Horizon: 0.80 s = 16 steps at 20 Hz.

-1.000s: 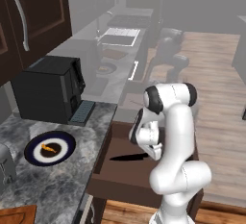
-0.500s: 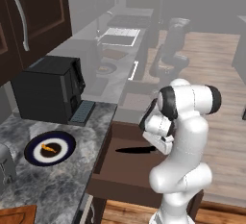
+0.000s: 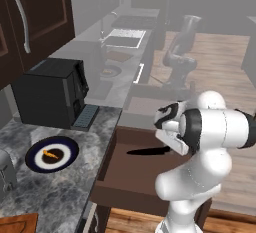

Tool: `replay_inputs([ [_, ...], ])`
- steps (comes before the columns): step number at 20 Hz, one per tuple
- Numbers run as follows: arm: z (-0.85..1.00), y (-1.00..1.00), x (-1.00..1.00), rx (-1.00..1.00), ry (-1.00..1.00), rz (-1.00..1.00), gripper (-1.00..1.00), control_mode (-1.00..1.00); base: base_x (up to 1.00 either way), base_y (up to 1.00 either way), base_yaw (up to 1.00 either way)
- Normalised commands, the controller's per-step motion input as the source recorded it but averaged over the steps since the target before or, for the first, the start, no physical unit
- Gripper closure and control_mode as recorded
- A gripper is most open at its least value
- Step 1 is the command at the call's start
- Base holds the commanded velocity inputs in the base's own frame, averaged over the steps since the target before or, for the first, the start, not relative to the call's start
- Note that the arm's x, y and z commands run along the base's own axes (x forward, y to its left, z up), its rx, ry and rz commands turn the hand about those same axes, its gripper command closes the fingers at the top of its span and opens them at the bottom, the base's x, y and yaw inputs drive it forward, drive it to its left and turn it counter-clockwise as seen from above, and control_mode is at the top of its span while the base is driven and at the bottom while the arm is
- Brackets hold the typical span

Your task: Pick up the knife from the drawer and place it on the cutting board. Then place the meat from the plate to the cutting board.

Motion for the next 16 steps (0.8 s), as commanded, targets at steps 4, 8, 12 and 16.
replay_inputs([
  [4, 0.59, 0.0, -0.05, 0.0, 0.03, 0.06, 1.0, -1.0, 0.0, 0.0, 0.0],
  [8, 0.49, 0.0, -0.27, 0.0, 0.08, 0.0, 1.0, -1.0, 0.0, 0.0, 0.0],
  [12, 0.44, 0.0, -0.32, 0.0, 0.03, 0.0, 1.0, -1.0, 0.0, 0.0, 0.0],
  [16, 0.33, 0.0, -0.36, 0.0, 0.0, -0.05, 1.0, -1.0, 0.0, 0.0, 0.0],
])
